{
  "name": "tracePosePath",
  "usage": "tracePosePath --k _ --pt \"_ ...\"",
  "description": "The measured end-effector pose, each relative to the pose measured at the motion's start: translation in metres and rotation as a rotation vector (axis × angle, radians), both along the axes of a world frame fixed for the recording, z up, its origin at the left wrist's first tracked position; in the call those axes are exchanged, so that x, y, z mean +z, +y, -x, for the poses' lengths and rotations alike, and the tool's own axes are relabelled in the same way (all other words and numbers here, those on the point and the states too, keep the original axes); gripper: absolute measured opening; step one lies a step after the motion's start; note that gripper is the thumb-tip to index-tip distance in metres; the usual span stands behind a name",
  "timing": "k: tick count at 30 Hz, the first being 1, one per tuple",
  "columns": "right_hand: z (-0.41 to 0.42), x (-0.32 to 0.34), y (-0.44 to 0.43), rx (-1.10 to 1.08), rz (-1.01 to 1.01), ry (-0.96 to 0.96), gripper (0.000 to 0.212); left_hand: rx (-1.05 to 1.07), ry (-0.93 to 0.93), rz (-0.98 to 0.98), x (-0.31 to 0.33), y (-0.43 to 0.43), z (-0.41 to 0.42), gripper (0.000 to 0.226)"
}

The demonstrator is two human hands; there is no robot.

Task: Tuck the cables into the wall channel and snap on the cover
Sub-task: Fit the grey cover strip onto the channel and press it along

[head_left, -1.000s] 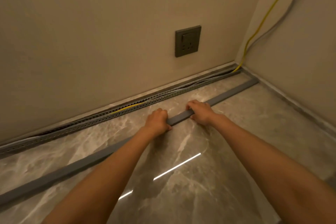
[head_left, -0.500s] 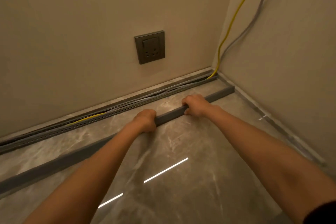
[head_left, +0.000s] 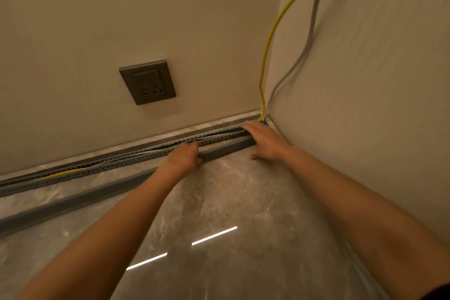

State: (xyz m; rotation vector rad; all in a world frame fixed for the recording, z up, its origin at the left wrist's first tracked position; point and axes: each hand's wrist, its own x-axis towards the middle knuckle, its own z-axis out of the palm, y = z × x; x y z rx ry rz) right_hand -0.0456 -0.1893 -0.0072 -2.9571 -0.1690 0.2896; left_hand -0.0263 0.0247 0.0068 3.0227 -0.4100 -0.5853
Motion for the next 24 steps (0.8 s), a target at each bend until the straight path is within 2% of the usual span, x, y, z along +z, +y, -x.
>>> tracePosePath --k 3,5,8,10,12,15,19,24 --pt "-0.01 0.002 -0.012 -0.025 0.174 -0.017 0.093 -0.004 0.024 -0.039 -0.005 -0.01 -0.005 0.063" --pt "-0.014 0.004 -0.016 -0.023 0.257 -0.003 0.09 -0.056 -0.003 -0.058 -0.011 -0.021 -0.008 0.067" --pt "-0.017 0.003 -0.016 -0.082 0.188 0.024 0.077 -0.224 -0.093 -0.008 -0.018 -0.045 -0.01 0.053" --pt "-0.019 0.004 -0.016 -0.148 0.105 0.026 0.066 -0.333 -0.216 0.004 -0.022 -0.061 -0.009 0.042" --pt "-0.021 0.005 -0.018 -0.189 0.044 0.04 0.06 -0.328 -0.282 -0.007 -0.026 -0.07 -0.013 0.039" --pt "-0.026 0.001 -0.023 -0.193 -0.005 0.054 0.058 -0.289 -0.236 -0.001 -0.026 -0.074 -0.023 0.044" --pt "-0.035 0.0 -0.029 -0.179 -0.032 0.042 0.054 -0.332 -0.251 -0.011 -0.025 -0.073 -0.027 0.033" --pt "-0.03 0.003 -0.025 -0.167 -0.009 0.033 0.051 -0.371 -0.357 -0.035 -0.024 -0.074 -0.026 0.034"
